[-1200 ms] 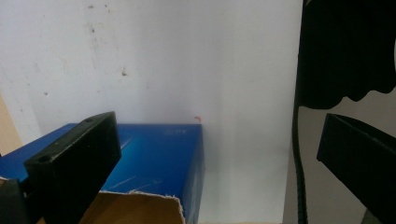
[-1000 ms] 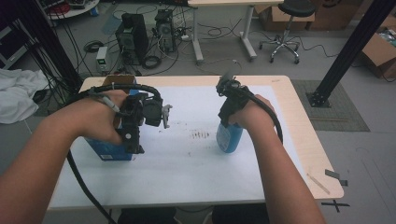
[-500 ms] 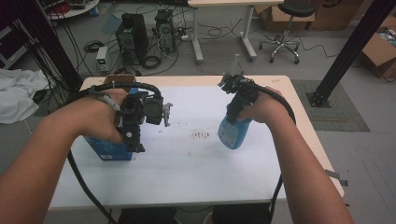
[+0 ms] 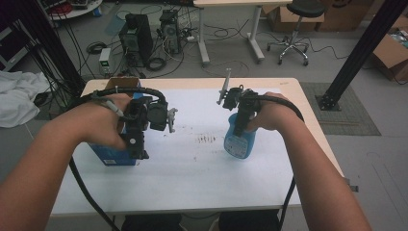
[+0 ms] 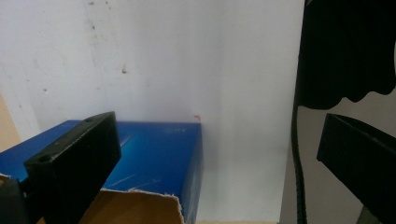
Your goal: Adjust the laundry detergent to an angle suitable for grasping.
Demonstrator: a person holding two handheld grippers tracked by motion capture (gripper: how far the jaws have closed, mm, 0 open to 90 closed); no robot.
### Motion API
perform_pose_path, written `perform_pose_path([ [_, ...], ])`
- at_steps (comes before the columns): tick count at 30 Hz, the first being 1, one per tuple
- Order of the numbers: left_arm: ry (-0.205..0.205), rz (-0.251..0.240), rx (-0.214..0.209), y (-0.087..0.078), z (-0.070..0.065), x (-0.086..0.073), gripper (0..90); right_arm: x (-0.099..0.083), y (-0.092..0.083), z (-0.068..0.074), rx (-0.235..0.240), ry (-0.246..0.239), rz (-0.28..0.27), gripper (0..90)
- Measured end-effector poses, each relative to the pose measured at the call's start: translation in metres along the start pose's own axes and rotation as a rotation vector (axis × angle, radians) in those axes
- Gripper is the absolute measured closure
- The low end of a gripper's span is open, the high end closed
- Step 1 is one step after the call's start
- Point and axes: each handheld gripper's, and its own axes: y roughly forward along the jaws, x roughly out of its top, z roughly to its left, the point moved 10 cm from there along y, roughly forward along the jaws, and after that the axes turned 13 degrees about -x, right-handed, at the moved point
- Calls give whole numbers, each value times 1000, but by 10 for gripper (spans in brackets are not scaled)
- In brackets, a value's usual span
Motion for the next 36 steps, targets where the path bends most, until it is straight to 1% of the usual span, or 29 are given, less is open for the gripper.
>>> perform_pose_path([
  [1, 0, 0, 1, 0, 0, 0, 1, 0, 0, 0, 0, 0, 0, 376],
  [2, 0, 2, 1, 0, 0, -1, 2, 0, 3, 1, -14, -24, -5, 376],
  [4, 0, -1, 1, 1, 0, -1, 2, 0, 5, 1, -16, -19, 1, 377],
  [5, -1, -1, 0, 1, 0, -1, 2, 0, 7, 1, -20, -22, 1, 377],
  [6, -3, 0, 0, 1, 0, -1, 2, 0, 9, 2, -27, -42, -2, 376],
  [8, -8, -2, -4, 2, -1, -1, 2, 1, 12, 3, -28, -39, 4, 376],
  [9, -4, 1, 0, 2, 0, -1, 2, 1, 13, 4, -30, -60, -3, 376],
  [11, -2, -5, -2, 3, 0, 0, 2, 3, 16, 6, -25, -62, -13, 376],
  [13, -1, -3, -4, 4, 0, 1, 2, 5, 18, 8, -23, -79, -26, 376],
  [15, -4, 0, -6, 5, 0, 2, 2, 6, 19, 9, -20, -81, -38, 377],
  [16, 0, 4, -7, 5, 0, 2, 2, 7, 20, 10, -20, -93, -46, 376],
  [18, 3, 7, -9, 5, 0, 3, 2, 7, 20, 10, -17, -94, -50, 376],
  [19, 3, 8, -10, 5, 0, 3, 2, 8, 20, 11, -10, -108, -60, 376],
  [21, -1, 7, -10, 5, 0, 4, 2, 8, 20, 12, -3, -105, -56, 376],
  [22, 0, 9, -12, 5, 0, 4, 2, 8, 21, 12, -3, -113, -54, 376],
  [23, 3, 13, -12, 5, 0, 4, 2, 8, 22, 13, -1, -101, -46, 376],
  [24, -2, 12, -11, 6, 0, 5, 2, 8, 22, 13, -1, -101, -46, 376],
  [26, -1, 16, -13, 6, 0, 6, 2, 8, 24, 12, -2, -89, -37, 376],
  [29, 7, 20, -13, 5, -1, 8, 2, 7, 30, 12, -12, -88, -26, 376],
  [33, 8, 20, -12, 6, 0, 9, 2, 8, 32, 13, -9, -80, -31, 377],
  [36, 3, 23, -15, 7, 0, 9, 2, 8, 33, 14, -8, -87, -42, 377],
])
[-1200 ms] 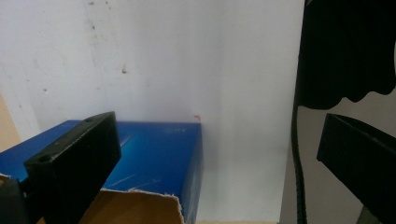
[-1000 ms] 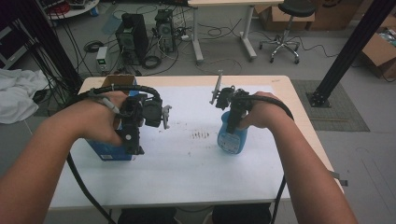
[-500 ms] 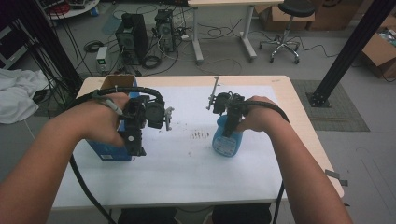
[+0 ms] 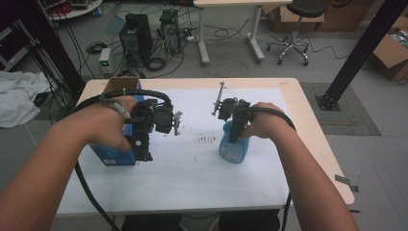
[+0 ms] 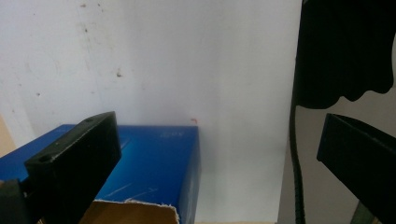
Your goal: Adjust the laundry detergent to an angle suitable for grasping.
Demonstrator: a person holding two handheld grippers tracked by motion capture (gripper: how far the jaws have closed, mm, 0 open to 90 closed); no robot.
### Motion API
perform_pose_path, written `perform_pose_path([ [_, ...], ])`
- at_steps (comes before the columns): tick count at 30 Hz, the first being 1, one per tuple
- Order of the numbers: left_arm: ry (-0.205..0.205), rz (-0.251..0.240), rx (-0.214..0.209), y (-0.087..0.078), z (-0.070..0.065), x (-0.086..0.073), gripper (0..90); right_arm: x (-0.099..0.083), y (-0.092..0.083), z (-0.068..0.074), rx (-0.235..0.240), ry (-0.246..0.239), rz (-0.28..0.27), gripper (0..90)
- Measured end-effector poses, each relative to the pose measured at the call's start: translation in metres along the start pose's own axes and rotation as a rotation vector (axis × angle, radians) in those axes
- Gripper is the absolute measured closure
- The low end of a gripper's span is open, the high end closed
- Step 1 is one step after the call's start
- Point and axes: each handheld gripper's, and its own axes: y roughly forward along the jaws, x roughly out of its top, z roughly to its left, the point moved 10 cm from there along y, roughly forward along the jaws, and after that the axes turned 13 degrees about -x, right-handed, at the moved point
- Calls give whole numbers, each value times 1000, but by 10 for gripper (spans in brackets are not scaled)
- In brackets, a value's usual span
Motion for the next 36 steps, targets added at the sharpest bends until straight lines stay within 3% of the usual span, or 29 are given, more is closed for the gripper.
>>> perform_pose_path([
  [19, 7, 2, -4, 3, 3, 3, 2, 3, 2, 3, 4, -23, -29, 378],
  [36, 10, 4, -8, 4, 5, 4, 2, 2, 2, 1, 10, -13, -4, 373],
])
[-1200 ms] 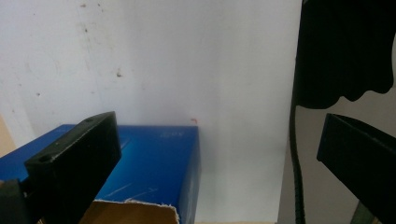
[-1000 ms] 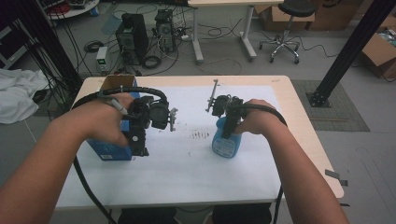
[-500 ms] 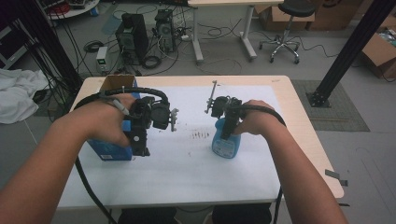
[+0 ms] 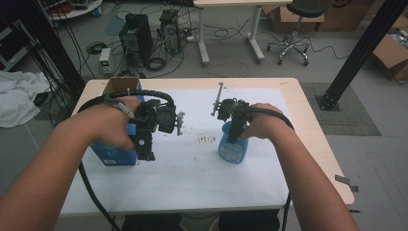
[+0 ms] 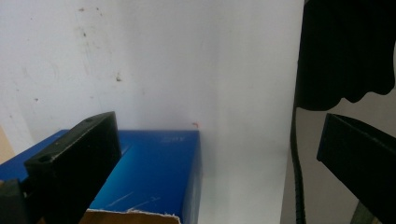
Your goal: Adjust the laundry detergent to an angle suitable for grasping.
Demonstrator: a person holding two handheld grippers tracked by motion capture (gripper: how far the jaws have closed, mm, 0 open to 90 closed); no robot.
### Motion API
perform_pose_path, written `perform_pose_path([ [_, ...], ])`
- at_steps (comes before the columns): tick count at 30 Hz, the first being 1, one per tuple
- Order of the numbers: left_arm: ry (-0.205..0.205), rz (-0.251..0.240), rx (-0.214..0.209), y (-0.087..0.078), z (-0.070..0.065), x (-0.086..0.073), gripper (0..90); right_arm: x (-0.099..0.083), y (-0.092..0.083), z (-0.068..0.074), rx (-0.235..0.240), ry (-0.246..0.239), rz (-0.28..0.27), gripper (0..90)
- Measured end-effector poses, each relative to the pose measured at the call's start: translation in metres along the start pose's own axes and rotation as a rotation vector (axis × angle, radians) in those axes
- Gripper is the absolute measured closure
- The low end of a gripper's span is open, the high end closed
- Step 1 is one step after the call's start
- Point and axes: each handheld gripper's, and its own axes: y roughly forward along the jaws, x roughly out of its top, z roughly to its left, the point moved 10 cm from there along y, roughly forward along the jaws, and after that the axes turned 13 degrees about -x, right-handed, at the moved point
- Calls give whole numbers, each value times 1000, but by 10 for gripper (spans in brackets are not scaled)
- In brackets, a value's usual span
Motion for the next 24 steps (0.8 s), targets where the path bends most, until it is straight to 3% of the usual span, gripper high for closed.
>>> perform_pose_path([
  [12, -3, -3, 6, -1, 0, -1, 1, 0, 0, 1, 4, 16, 1, 369],
  [24, 0, -4, 6, -1, 0, 0, 1, -3, -3, -2, 13, 42, -2, 310],
])
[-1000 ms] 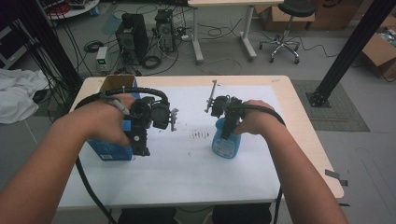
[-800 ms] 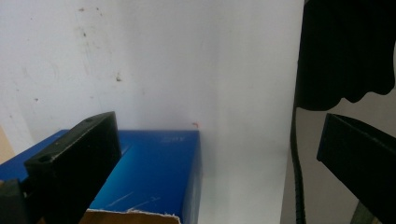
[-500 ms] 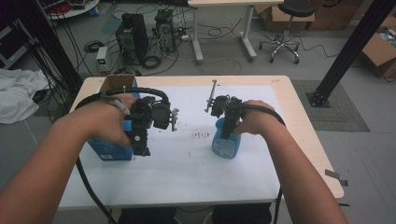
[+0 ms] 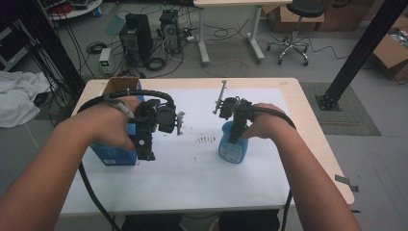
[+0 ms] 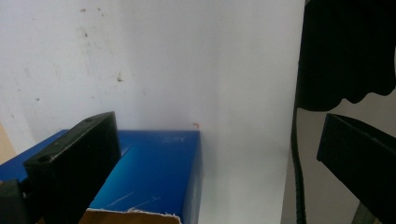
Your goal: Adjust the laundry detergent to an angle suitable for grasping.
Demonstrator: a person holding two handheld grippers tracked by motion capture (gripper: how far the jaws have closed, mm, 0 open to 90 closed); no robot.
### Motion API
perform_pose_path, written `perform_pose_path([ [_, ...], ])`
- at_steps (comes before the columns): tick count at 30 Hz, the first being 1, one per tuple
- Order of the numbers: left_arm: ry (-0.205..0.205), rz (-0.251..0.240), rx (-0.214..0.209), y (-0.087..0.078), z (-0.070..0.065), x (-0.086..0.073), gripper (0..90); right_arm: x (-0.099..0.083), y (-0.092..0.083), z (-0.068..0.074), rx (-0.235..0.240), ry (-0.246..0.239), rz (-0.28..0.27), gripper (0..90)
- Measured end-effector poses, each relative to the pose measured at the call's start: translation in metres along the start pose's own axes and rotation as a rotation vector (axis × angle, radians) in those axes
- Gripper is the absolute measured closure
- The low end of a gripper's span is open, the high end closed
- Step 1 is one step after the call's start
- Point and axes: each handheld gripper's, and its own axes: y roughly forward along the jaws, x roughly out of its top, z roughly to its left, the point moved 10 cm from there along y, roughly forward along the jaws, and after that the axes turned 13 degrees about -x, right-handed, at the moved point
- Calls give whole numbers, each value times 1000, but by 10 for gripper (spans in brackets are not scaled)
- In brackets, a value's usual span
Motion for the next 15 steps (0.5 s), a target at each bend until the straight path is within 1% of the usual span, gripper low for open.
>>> perform_pose_path([
  [1, -1, -1, 0, 0, 0, 0, 1, 0, 0, 0, 2, 0, -1, 291],
  [2, -1, -2, 1, 0, 0, 0, 1, 0, 0, 0, 2, 0, -1, 291],
  [3, -2, -3, 0, 0, 0, 0, 1, 0, 0, 2, 14, 8, 1, 281],
  [6, -5, 2, -2, -1, -1, 0, 1, 0, 1, 1, 9, 6, 7, 278],
  [11, -4, 3, -4, -2, -1, 0, 1, 1, -1, 3, 22, 16, -10, 245],
  [14, 0, 10, -4, -2, 0, 1, 1, 1, -2, 3, 24, 11, -7, 232],
  [15, 1, 10, -5, -2, 0, 1, 1, 1, -2, 3, 24, 16, -7, 225],
])
